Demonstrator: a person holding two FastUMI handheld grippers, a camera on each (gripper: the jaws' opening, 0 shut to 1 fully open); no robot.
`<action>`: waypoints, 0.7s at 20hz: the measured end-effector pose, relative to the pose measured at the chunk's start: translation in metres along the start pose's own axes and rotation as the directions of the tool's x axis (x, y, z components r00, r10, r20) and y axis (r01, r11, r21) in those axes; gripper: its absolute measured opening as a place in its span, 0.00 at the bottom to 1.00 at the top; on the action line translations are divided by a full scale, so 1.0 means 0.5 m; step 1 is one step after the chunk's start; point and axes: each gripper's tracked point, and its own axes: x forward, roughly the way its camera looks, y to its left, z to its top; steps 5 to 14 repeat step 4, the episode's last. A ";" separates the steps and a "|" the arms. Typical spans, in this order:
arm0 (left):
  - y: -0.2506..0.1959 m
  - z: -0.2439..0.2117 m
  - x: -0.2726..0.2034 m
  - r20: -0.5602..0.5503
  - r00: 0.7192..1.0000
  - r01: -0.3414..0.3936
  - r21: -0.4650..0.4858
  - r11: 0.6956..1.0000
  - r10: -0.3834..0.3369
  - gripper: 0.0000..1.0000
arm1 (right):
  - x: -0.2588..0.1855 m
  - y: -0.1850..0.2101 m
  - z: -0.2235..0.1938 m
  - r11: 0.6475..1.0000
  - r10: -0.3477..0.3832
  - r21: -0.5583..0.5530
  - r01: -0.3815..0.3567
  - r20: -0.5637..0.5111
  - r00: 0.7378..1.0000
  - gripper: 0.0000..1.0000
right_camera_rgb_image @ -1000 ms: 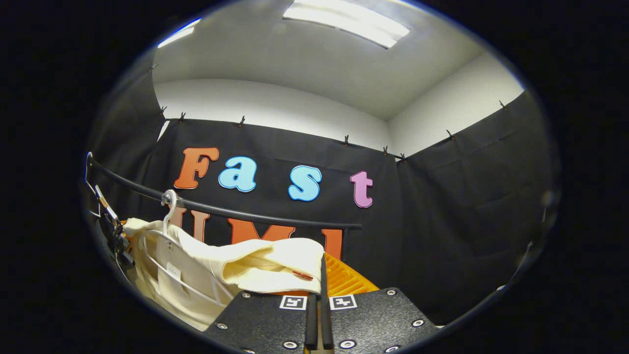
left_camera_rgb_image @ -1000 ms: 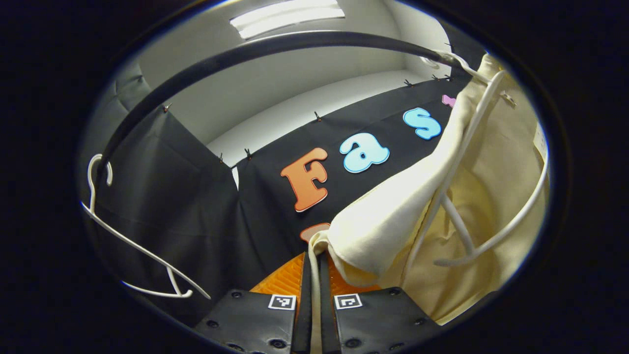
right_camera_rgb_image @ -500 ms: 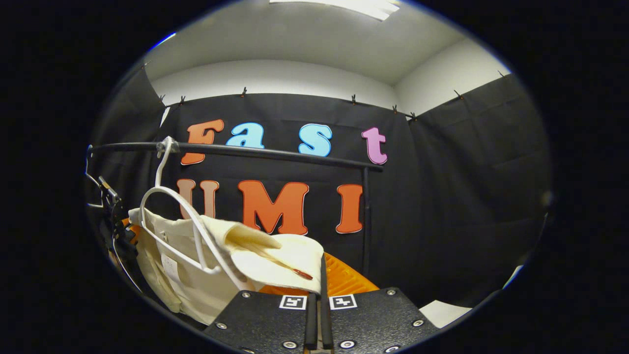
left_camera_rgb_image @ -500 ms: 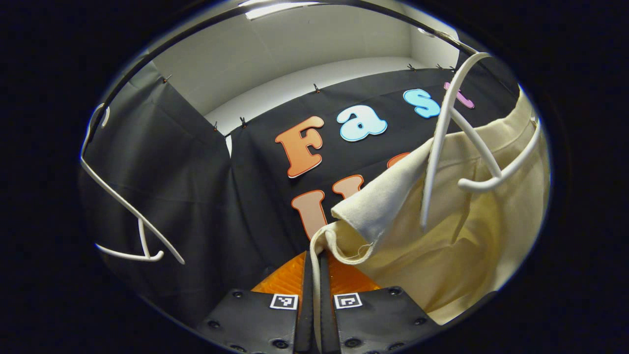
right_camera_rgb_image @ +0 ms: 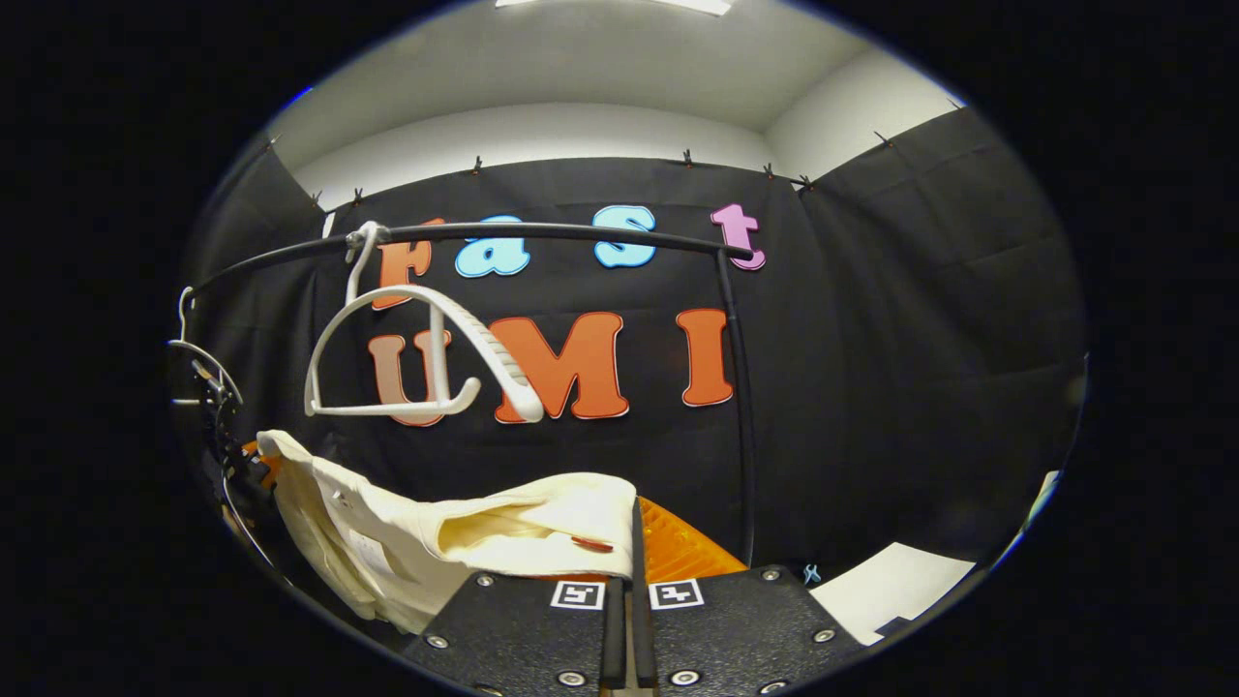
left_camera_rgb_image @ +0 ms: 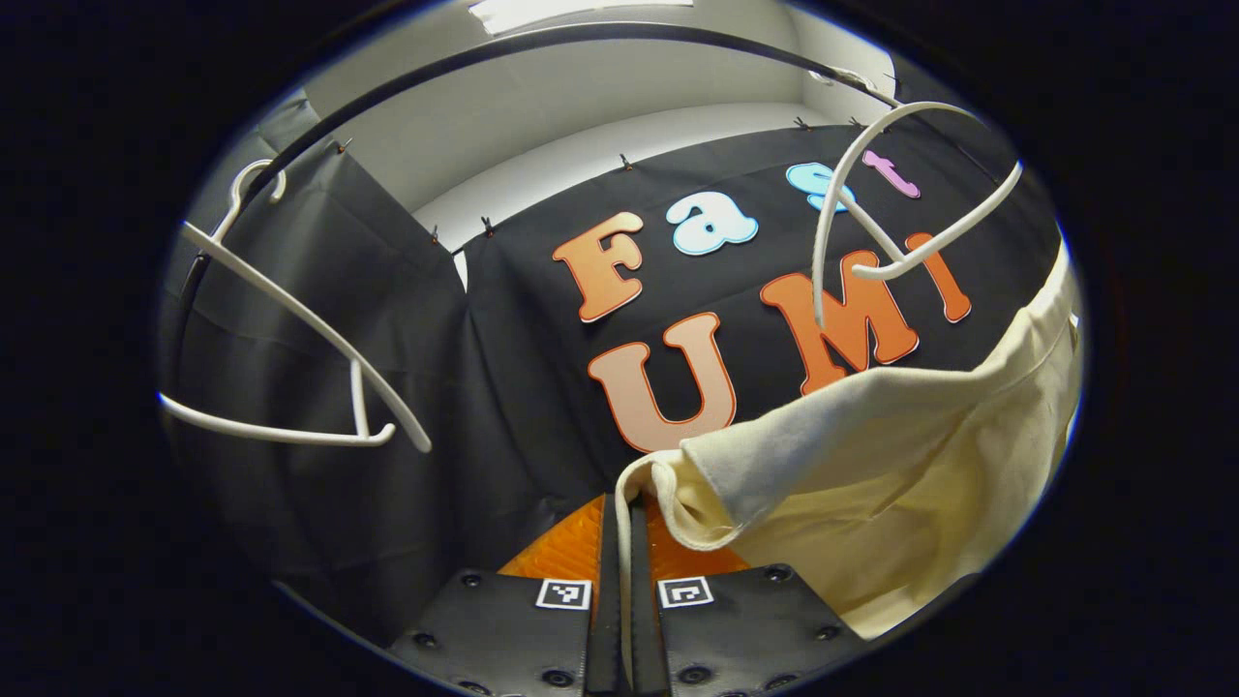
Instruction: Grasp the clothes on the hanger with both hands and then place them into the laundry hamper below.
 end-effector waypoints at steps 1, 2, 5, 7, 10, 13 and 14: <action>0.011 0.000 -0.013 -0.002 1.000 -0.001 -0.006 1.000 0.001 0.11 | -0.018 0.006 0.001 1.000 0.007 -0.013 -0.007 0.000 1.000 0.03; 0.024 0.002 -0.032 -0.002 1.000 -0.003 -0.012 1.000 0.003 0.11 | -0.035 0.015 0.004 1.000 0.016 -0.025 -0.016 0.000 1.000 0.02; 0.050 0.009 -0.072 -0.003 1.000 -0.007 -0.027 1.000 0.007 0.11 | -0.068 0.029 0.013 0.999 0.032 -0.040 -0.032 0.003 0.999 0.02; 0.050 0.009 -0.072 -0.003 1.000 -0.007 -0.027 1.000 0.007 0.11 | -0.068 0.029 0.013 0.999 0.032 -0.040 -0.032 0.003 0.999 0.02; 0.050 0.009 -0.072 -0.003 1.000 -0.007 -0.027 1.000 0.007 0.11 | -0.068 0.029 0.013 0.999 0.032 -0.040 -0.032 0.003 0.999 0.02; 0.050 0.009 -0.072 -0.003 1.000 -0.007 -0.027 1.000 0.007 0.11 | -0.068 0.029 0.013 0.999 0.032 -0.040 -0.032 0.003 0.999 0.02; 0.050 0.009 -0.072 -0.003 1.000 -0.007 -0.027 1.000 0.007 0.11 | -0.068 0.029 0.013 0.999 0.032 -0.040 -0.032 0.003 0.999 0.02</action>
